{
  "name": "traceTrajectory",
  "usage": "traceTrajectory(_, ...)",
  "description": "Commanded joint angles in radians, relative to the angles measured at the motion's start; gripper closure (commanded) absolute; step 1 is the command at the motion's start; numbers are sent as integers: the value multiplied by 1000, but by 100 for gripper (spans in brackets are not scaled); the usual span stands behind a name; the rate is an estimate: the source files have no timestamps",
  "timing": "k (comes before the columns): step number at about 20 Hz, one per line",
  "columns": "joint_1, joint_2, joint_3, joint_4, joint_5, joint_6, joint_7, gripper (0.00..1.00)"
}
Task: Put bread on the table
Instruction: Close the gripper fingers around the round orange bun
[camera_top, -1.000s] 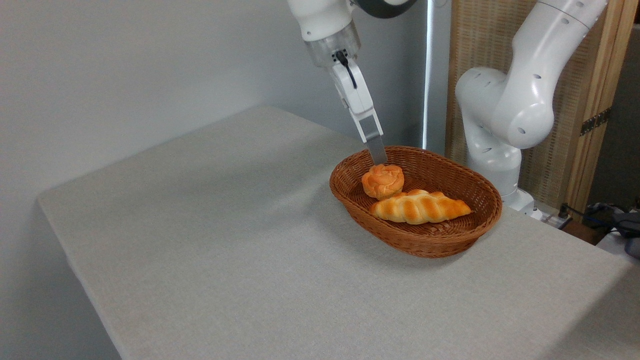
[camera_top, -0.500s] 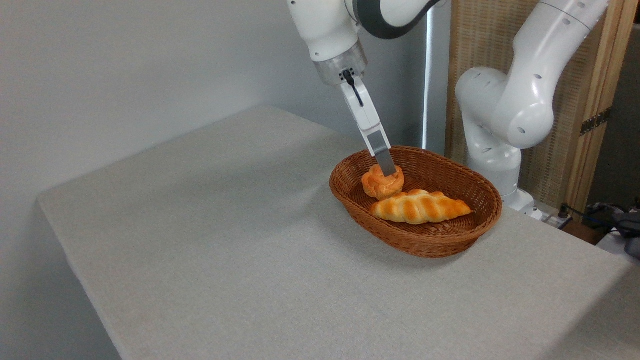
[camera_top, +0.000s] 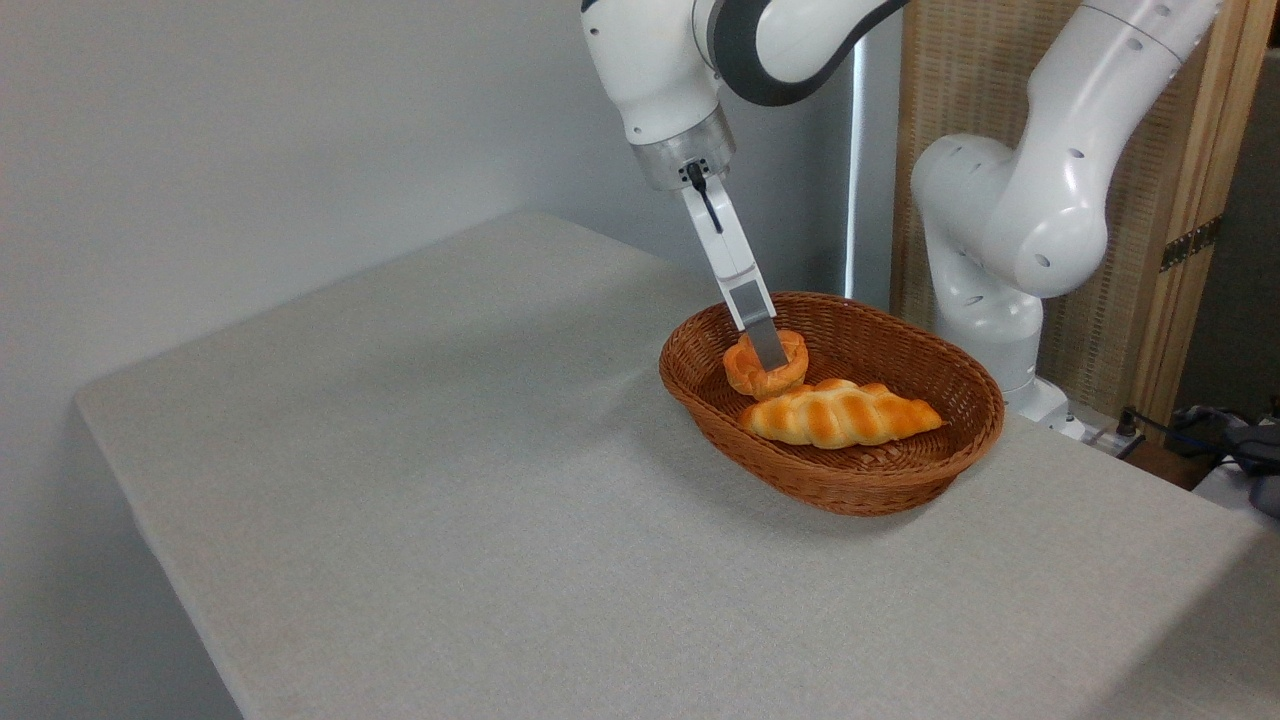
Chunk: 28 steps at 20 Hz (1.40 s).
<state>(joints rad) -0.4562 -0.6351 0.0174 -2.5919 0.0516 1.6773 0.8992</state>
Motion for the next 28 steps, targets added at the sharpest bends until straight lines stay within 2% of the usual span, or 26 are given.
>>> traceTrajectory(1,-12,-21,-10,-37,14,32,14,0)
traceTrajectory(6,-13,-21,-19,-62,14,67,14,0)
traceTrajectory(7,-13,-21,-22,-65,14,76,14,3)
traceTrajectory(8,-13,-20,-22,-67,14,79,14,15)
traceTrajectory(9,-13,-20,-22,-67,14,81,14,19)
traceTrajectory(10,-13,-20,-22,-67,14,81,14,33)
traceTrajectory(12,-13,-20,-22,-67,14,81,14,46)
traceTrajectory(28,-22,-17,-22,-65,14,81,15,49)
